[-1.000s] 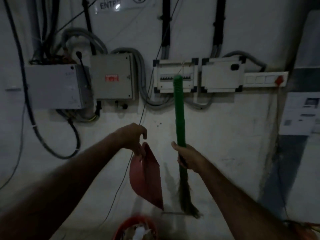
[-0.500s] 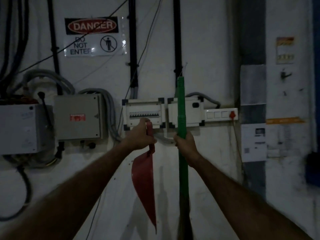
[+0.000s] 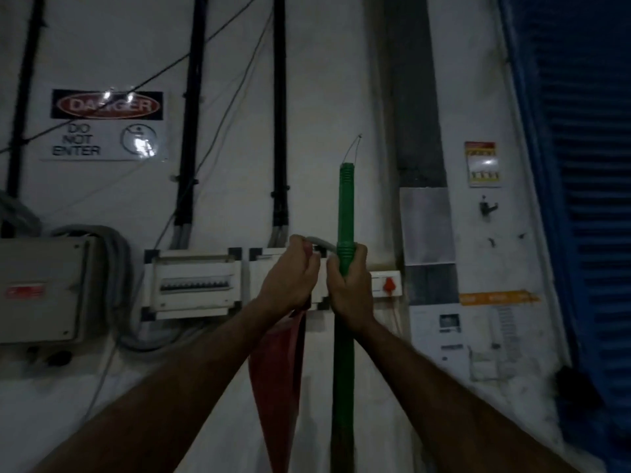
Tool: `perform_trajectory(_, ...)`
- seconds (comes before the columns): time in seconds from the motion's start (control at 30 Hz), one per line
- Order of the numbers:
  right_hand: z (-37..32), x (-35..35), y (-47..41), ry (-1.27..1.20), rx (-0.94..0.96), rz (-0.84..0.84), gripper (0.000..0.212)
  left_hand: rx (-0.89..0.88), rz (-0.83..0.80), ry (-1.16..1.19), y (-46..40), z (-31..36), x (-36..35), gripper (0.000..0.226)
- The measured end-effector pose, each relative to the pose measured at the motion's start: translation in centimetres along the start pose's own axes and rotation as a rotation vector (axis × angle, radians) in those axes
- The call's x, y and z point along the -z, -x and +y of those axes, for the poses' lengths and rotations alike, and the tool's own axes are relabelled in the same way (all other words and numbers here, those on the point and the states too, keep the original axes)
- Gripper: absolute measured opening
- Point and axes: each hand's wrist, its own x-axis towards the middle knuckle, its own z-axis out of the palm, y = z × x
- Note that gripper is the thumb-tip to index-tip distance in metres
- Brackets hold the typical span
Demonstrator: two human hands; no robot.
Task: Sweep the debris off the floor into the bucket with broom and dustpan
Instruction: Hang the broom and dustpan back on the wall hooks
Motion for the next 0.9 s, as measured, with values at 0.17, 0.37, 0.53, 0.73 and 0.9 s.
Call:
perform_trajectory(0.17, 2.3, 4.9, -6.0, 0.092, 0.068, 0.011, 0.024, -0.102, 0.066, -0.042, -4.5, 2.1, -6.6, 0.011)
perform_trajectory(0.37, 6.4, 9.4, -11.0, 0.123, 0.102, 0.015, 0.026, -0.141, 0.015, 0.055, -9.5, 3.8, -13.2, 0.015)
perform_trajectory(0.53, 9.8, 11.5, -14.6, 0.225, 0.122, 0.007, 0.024, -0.200, 0.010, 0.094, -12.9, 3.5, -18.5, 0.024)
perform_trajectory(0.73, 14.1, 12.6, -18.8, 0.316, 0.139, 0.045, 0.028, -0.294, 0.056, 0.230, -17.2, 3.3, -24.0, 0.005)
perform_trajectory(0.9, 16.9, 15.3, -23.3, 0.385, 0.043, 0.080, 0.028, -0.392, 0.029, 0.277, -21.4, 3.3, -29.1, 0.022)
